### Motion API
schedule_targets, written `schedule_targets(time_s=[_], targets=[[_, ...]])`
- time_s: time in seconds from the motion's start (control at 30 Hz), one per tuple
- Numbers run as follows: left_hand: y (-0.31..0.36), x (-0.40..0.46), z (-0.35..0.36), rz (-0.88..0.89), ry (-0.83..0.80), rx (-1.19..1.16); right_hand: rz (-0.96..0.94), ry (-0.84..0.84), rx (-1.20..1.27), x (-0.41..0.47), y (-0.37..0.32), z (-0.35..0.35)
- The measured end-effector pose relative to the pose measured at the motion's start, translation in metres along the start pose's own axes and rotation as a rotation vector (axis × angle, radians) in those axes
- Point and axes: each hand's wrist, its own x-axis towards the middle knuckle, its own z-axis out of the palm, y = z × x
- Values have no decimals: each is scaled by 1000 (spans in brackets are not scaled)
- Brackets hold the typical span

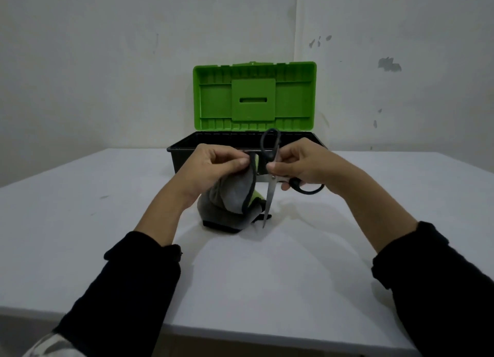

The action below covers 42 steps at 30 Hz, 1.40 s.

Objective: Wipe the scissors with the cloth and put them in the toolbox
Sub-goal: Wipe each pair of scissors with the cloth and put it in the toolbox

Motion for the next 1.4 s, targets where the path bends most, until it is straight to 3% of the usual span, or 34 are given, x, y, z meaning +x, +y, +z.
schedule_targets(time_s=[0.1,0.23,0.67,0.87,1.03,1.27,1.4], targets=[[3,-1,7,106,-59,193,-90,78,-31,6,-1,7],[-2,0,10,161,75,321,-172,158,-97,9,1,10],[-18,7,19,81,116,455,-276,350,-124,10,7,19],[-16,8,22,112,90,584,-214,308,-80,8,12,14],[-23,9,13,111,84,597,-123,437,-38,11,21,6],[-45,6,2,-25,108,697,-19,557,65,10,43,-6],[-47,6,2,44,90,807,1,611,225,14,44,1]])
